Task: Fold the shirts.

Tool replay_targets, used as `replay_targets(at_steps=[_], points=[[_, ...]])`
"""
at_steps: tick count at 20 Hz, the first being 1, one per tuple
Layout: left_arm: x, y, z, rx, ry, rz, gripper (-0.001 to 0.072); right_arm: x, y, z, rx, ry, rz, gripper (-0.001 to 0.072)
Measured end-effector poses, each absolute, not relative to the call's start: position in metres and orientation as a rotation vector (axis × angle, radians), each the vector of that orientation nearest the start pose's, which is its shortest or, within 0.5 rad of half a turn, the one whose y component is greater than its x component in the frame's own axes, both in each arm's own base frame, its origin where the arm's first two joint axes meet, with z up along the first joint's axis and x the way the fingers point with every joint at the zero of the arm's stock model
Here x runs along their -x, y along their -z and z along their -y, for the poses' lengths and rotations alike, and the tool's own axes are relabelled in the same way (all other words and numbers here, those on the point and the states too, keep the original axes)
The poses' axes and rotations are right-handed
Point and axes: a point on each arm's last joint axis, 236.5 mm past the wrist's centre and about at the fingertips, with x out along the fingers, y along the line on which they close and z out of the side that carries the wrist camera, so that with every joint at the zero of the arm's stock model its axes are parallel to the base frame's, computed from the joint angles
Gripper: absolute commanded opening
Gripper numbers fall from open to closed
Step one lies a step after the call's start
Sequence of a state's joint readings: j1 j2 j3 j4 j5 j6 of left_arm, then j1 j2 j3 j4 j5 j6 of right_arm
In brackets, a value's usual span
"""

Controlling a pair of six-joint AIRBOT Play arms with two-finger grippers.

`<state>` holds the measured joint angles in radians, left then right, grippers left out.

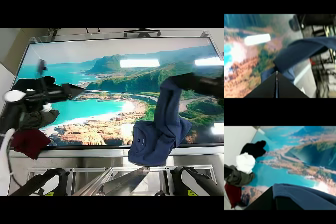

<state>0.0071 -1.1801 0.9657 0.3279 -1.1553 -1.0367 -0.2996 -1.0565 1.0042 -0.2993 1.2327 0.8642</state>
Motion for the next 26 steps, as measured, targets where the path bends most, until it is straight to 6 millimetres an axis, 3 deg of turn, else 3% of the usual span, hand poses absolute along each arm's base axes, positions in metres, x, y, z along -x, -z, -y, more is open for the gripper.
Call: replay_targets(at_steps=[1, 3, 5, 7, 14, 15, 16, 19, 24, 25, 26], points=[[-0.359, -0.097, 0.220, 0.731, 0.872, -1.001, 0.0135, -0.386, -0.163, -0.110, -0.627, -0.753, -0.678, 0.0019], [-0.349, -0.054, 0.254, 0.712, 0.916, -1.133, 0.0720, -0.399, -0.126, -0.114, -0.656, -0.738, -0.755, 0.0019], [-0.337, -0.021, 0.283, 0.693, 0.955, -1.242, 0.0706, -0.405, -0.100, -0.113, -0.666, -0.720, -0.812, 0.0019], [-0.323, 0.006, 0.310, 0.662, 1.003, -1.334, 0.0705, -0.406, -0.087, -0.108, -0.665, -0.704, -0.838, 0.0019], [-0.282, 0.064, 0.390, 0.556, 1.158, -1.546, 0.0696, -0.407, -0.081, -0.065, -0.681, -0.625, -0.833, 0.0019], [-0.277, 0.071, 0.398, 0.545, 1.175, -1.574, 0.0586, -0.405, -0.081, -0.060, -0.685, -0.621, -0.836, 0.0019], [-0.272, 0.078, 0.403, 0.533, 1.180, -1.610, 0.0561, -0.404, -0.081, -0.056, -0.691, -0.616, -0.834, 0.0019], [-0.264, 0.089, 0.414, 0.511, 1.208, -1.668, 0.0561, -0.402, -0.081, -0.048, -0.690, -0.613, -0.835, 0.0019], [-0.259, 0.084, 0.433, 0.467, 1.253, -1.670, 0.0559, -0.400, -0.081, -0.045, -0.685, -0.616, -0.831, 0.0019], [-0.260, 0.085, 0.436, 0.458, 1.253, -1.658, 0.0496, -0.400, -0.081, -0.045, -0.683, -0.617, -0.831, 0.0019], [-0.262, 0.085, 0.439, 0.459, 1.246, -1.652, 0.0379, -0.400, -0.081, -0.045, -0.682, -0.617, -0.830, 0.0019]])
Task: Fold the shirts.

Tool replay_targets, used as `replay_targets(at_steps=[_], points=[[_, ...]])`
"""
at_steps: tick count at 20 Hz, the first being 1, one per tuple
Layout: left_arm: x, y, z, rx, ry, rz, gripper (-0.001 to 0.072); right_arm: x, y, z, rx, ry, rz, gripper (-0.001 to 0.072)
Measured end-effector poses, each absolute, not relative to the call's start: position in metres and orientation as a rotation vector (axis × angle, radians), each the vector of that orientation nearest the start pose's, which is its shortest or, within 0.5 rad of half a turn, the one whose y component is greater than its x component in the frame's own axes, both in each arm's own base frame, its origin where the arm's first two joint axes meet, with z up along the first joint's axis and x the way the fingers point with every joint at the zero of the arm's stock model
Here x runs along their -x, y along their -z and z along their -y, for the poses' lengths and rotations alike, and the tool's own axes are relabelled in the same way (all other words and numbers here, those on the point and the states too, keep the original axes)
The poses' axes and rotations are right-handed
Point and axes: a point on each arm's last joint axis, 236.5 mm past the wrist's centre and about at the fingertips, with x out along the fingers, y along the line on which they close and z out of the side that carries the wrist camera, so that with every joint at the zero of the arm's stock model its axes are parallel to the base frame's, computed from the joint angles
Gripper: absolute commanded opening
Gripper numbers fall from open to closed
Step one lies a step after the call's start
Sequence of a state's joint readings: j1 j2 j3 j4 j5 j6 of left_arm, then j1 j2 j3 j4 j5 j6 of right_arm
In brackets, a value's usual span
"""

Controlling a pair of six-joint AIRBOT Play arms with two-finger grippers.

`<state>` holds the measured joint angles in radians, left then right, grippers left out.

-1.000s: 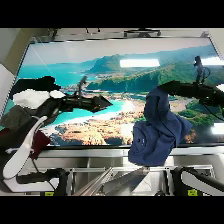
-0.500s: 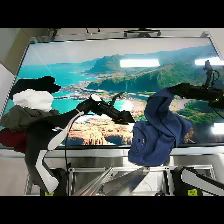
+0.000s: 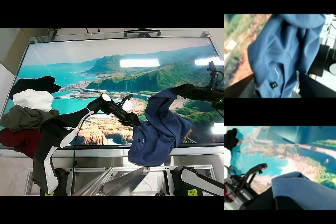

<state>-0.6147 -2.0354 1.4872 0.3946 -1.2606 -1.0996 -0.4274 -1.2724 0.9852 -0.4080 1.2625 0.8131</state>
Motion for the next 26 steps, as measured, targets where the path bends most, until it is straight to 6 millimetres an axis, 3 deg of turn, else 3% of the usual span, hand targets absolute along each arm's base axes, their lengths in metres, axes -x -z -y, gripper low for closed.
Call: replay_targets(at_steps=[6, 9, 14, 16, 19, 21, 23, 26], points=[[-0.256, 0.096, 0.445, 0.462, 1.233, -1.689, 0.0361, -0.400, -0.081, -0.045, -0.677, -0.622, -0.829, 0.0019], [-0.252, 0.096, 0.452, 0.511, 1.237, -1.709, 0.0012, -0.400, -0.081, -0.045, -0.677, -0.623, -0.830, 0.0019], [-0.263, 0.084, 0.454, 0.616, 1.244, -1.692, 0.0018, -0.394, -0.086, -0.047, -0.681, -0.644, -0.831, 0.0019], [-0.281, 0.041, 0.452, 0.725, 1.323, -1.613, 0.0017, -0.391, -0.102, -0.043, -0.691, -0.661, -0.796, 0.0018], [-0.312, -0.047, 0.422, 0.798, 1.443, -1.422, 0.0017, -0.386, -0.161, -0.030, -0.709, -0.698, -0.651, 0.0019], [-0.333, -0.128, 0.384, 0.805, 1.504, -1.221, 0.0018, -0.376, -0.216, -0.020, -0.706, -0.727, -0.505, 0.0019], [-0.344, -0.193, 0.339, 0.759, 1.501, -1.038, 0.0018, -0.359, -0.272, -0.014, -0.680, -0.747, -0.355, 0.0019], [-0.338, -0.281, 0.270, 0.662, 1.441, -0.773, 0.0020, -0.321, -0.353, -0.022, -0.592, -0.789, -0.141, 0.0018]])
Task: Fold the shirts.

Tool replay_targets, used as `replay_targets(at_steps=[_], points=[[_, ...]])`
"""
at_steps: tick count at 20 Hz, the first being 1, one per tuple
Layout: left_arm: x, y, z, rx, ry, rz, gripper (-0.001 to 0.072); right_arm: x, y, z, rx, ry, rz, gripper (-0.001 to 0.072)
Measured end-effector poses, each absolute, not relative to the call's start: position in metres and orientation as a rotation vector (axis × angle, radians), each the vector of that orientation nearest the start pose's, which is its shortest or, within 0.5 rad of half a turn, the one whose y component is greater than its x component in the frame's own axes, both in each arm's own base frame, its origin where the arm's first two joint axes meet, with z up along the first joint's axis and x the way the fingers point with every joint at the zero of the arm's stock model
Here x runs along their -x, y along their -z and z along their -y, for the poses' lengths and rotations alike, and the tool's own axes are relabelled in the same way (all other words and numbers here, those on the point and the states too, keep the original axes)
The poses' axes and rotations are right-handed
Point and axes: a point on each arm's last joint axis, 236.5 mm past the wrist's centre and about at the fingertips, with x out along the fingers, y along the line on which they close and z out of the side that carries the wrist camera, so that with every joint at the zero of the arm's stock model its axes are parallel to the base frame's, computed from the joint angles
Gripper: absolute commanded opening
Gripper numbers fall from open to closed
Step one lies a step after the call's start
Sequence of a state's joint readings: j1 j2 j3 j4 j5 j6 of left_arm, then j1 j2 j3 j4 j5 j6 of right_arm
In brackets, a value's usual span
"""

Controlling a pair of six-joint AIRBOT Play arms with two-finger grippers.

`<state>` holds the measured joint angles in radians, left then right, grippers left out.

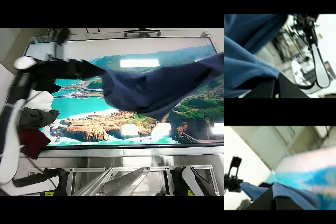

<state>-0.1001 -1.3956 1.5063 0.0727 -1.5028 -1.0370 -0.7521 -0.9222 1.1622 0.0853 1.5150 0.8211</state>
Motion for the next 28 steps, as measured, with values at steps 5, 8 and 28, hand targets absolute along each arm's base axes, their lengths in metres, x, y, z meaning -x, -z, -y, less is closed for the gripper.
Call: replay_targets(at_steps=[5, 8, 28], points=[[-0.294, -0.379, 0.180, 0.479, 1.231, -0.424, 0.0021, -0.251, -0.464, -0.065, -0.397, -0.894, 0.147, 0.0019], [-0.272, -0.406, 0.140, 0.387, 1.060, -0.300, 0.0021, -0.226, -0.503, -0.088, -0.264, -0.891, 0.226, 0.0018], [-0.501, -0.005, 0.099, 0.381, 0.595, -1.106, 0.0191, -0.507, -0.050, -0.051, -0.450, -0.457, -0.824, 0.0335]])
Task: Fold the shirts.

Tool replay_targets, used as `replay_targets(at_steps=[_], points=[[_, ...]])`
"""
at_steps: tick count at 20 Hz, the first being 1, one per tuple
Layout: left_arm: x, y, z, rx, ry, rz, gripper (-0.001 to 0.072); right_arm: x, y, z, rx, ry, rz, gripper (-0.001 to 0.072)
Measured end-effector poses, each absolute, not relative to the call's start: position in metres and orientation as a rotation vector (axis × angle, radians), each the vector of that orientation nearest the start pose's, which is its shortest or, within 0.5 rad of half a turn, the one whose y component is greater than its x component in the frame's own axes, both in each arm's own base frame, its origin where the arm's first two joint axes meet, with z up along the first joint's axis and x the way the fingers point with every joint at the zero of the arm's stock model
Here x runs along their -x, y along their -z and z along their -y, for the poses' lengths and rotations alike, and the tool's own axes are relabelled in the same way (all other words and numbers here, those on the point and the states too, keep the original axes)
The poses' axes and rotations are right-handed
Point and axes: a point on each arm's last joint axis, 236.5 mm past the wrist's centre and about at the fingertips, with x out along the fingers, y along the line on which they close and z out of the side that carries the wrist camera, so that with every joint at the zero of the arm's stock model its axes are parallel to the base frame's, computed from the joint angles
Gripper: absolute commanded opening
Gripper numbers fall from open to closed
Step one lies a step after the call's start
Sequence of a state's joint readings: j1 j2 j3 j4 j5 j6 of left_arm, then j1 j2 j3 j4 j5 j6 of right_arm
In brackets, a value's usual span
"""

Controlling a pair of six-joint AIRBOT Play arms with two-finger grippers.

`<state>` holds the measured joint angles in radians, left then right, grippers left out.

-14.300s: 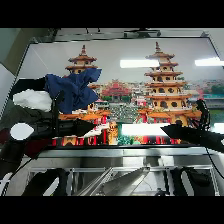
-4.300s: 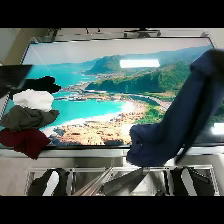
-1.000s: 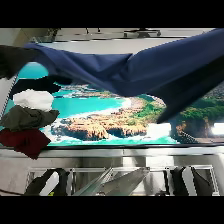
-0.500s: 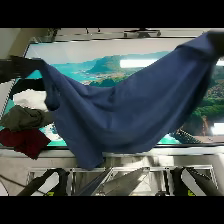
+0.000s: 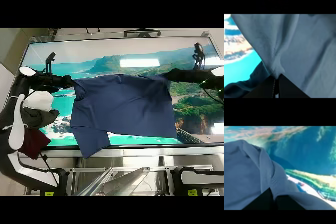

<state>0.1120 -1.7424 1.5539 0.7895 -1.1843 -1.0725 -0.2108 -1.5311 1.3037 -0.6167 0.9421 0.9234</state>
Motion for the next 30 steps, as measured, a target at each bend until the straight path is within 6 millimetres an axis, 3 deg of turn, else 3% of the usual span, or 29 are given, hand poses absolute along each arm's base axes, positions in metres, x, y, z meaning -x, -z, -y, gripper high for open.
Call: replay_targets(at_steps=[1, 2, 5, 7, 11, 12, 15, 18, 22, 24, 27, 29, 30], points=[[-0.505, 0.005, 0.099, 0.379, 0.597, -1.122, 0.0400, -0.510, -0.040, -0.049, -0.456, -0.446, -0.834, 0.0365], [-0.508, 0.010, 0.098, 0.378, 0.606, -1.136, 0.0499, -0.511, -0.034, -0.047, -0.459, -0.440, -0.840, 0.0365], [-0.506, 0.004, 0.087, 0.388, 0.624, -1.195, 0.0511, -0.503, -0.038, -0.025, -0.465, -0.412, -0.856, 0.0364], [-0.488, 0.002, 0.071, 0.409, 0.611, -1.277, 0.0511, -0.481, -0.039, 0.001, -0.457, -0.372, -0.916, 0.0364], [-0.419, 0.015, 0.035, 0.520, 0.544, -1.456, 0.0510, -0.395, -0.009, 0.061, -0.509, -0.216, -1.109, 0.0364], [-0.399, 0.022, 0.029, 0.562, 0.521, -1.489, 0.0481, -0.372, 0.002, 0.074, -0.541, -0.166, -1.139, 0.0364], [-0.346, 0.052, 0.019, 0.650, 0.466, -1.546, 0.0453, -0.315, 0.032, 0.095, -0.650, -0.049, -1.200, 0.0364], [-0.317, 0.082, 0.022, 0.674, 0.430, -1.557, 0.0452, -0.280, 0.054, 0.094, -0.733, -0.001, -1.241, 0.0365], [-0.305, 0.105, 0.036, 0.643, 0.429, -1.544, 0.0450, -0.256, 0.070, 0.081, -0.796, -0.004, -1.291, 0.0366], [-0.304, 0.110, 0.046, 0.610, 0.440, -1.542, 0.0292, -0.248, 0.076, 0.074, -0.812, -0.014, -1.313, 0.0366], [-0.304, 0.115, 0.066, 0.554, 0.488, -1.536, 0.0281, -0.238, 0.088, 0.057, -0.832, -0.053, -1.348, 0.0366], [-0.307, 0.115, 0.077, 0.525, 0.518, -1.521, 0.0107, -0.233, 0.099, 0.046, -0.826, -0.076, -1.376, 0.0366], [-0.306, 0.116, 0.080, 0.510, 0.528, -1.520, 0.0108, -0.231, 0.103, 0.040, -0.823, -0.093, -1.392, 0.0366]])
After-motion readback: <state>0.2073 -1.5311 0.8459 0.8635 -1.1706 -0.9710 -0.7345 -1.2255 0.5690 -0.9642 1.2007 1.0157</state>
